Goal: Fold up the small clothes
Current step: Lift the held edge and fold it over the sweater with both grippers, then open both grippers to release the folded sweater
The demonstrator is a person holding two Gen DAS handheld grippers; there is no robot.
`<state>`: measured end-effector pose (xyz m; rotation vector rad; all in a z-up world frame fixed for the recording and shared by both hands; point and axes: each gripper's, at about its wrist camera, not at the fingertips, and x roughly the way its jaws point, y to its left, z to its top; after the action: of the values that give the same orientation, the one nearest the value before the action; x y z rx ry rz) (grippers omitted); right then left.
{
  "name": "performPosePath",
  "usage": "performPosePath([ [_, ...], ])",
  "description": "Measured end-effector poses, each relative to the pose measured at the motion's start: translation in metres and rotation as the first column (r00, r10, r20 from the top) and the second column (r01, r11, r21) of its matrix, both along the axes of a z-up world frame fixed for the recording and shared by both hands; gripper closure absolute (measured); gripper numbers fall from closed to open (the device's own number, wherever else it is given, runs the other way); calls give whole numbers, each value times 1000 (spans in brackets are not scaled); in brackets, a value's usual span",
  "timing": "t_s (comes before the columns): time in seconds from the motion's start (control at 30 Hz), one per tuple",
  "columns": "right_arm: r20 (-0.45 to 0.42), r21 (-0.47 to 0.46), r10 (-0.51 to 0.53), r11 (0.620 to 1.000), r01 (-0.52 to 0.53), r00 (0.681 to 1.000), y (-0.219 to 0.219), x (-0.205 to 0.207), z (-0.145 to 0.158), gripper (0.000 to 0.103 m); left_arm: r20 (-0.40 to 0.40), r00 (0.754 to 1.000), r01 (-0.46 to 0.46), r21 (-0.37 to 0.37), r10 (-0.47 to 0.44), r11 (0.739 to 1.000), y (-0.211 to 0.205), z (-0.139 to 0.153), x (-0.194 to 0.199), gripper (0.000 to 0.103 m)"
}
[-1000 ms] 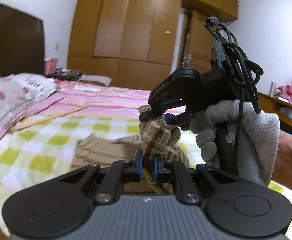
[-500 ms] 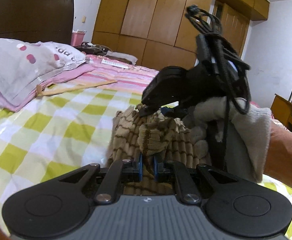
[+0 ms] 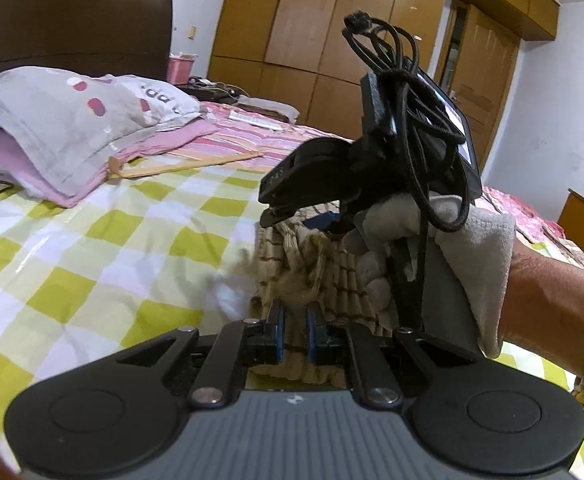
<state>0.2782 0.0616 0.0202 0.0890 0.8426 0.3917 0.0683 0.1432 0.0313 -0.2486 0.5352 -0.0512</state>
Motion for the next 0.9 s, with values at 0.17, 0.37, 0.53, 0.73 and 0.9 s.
performPosePath([
  [0.17, -6, 20, 19, 1000, -19, 1000, 1, -1, 0, 62, 30, 998, -55, 27, 54, 998, 2, 10, -14, 85],
  [0.37, -49, 95, 48, 995, -43, 998, -10, 4, 8, 62, 76, 997, 22, 62, -27, 998, -18, 23, 9, 84],
  [0.53, -37, 141, 89, 986, -83, 995, -27, 7, 26, 62, 69, 995, 65, 88, -71, 994, -32, 19, 49, 84],
  [0.73, 47, 89, 76, 993, -80, 996, -63, 3, 52, 62, 29, 997, 66, 128, -71, 990, -42, 2, 90, 84],
  [0.9, 76, 35, 41, 998, -44, 996, -99, -19, 50, 62, -51, 999, 18, 159, -10, 987, -31, -21, 100, 83],
])
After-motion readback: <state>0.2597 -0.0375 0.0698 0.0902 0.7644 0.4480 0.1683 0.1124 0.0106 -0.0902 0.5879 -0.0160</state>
